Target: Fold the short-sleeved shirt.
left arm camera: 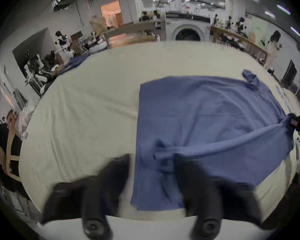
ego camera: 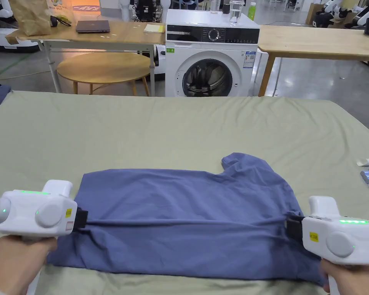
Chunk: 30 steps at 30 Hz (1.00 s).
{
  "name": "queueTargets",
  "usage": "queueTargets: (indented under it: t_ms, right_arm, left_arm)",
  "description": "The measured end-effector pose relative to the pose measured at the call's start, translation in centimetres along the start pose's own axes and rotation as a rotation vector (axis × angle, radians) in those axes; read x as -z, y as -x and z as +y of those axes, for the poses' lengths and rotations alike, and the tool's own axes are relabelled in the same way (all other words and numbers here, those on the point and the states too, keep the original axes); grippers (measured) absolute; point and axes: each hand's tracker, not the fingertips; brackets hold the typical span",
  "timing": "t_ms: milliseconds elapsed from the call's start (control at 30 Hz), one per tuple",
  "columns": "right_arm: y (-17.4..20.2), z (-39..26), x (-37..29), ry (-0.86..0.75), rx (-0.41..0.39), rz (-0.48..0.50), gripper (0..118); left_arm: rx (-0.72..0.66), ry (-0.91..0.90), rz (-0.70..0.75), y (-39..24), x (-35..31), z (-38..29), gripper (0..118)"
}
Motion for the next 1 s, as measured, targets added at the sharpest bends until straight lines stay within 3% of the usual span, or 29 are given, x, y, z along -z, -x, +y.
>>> queueTargets:
  t_ms: [33,233,333,367,400,433,467,533,767,800,833,900,1000]
  right_arm:
    - [0.2,-0.2,-1.5,-0.009,-0.001,0.015,105]
    - [5.0,-5.0,-11.8,-0.321,-0.042,0.071,104]
    - [7.3,-8.1,-14.9,-0.384,-0.021,0.106,102]
    - [7.8,-8.9,-15.6,-0.408,-0.017,0.109,90]
    - [8.6,-9.8,-16.1,-0.444,-0.027,0.098,50]
    - [9.4,-10.3,-16.3,-0.451,-0.057,0.085,9]
    - [9.7,-10.8,-16.5,-0.46,-0.093,0.071,0]
    - [10.2,-11.1,-16.9,-0.452,-0.108,0.113,0]
    - [10.1,-10.8,-17.0,-0.436,-0.08,0.111,0]
    - [10.0,-10.8,-16.5,-0.427,-0.077,0.106,0]
    - [9.8,-10.7,-16.3,-0.418,-0.073,0.1,0]
    - [9.2,-10.7,-15.8,-0.411,-0.054,0.097,0]
    - [8.2,-10.7,-14.9,-0.397,-0.034,0.094,0]
  left_arm:
    - [0.003,-0.044,-0.005,-0.2,-1.5,-0.7,105]
    - [0.031,-0.475,0.008,-3.3,-10.3,-8.2,105]
    - [0.023,-0.474,0.016,-4.4,-11.7,-11.5,105]
    - [0.016,-0.461,-0.004,-4.6,-11.9,-12.4,100]
    - [0.01,-0.443,-0.034,-4.8,-12.3,-13.2,68]
    - [0.01,-0.439,-0.023,-5.1,-12.5,-13.8,22]
    - [0.006,-0.437,-0.015,-5.2,-12.5,-14.4,0]
    - [-0.036,-0.439,-0.068,-4.5,-12.7,-15.1,0]
    - [-0.066,-0.38,-0.037,-2.4,-11.5,-15.2,0]
    - [-0.076,-0.37,-0.033,-2.0,-11.0,-14.8,6]
    - [-0.091,-0.359,-0.024,-1.6,-10.5,-14.5,34]
    - [-0.111,-0.339,-0.033,-0.4,-8.7,-13.5,116]
    - [-0.147,-0.263,-0.008,0.9,-6.0,-12.1,118]
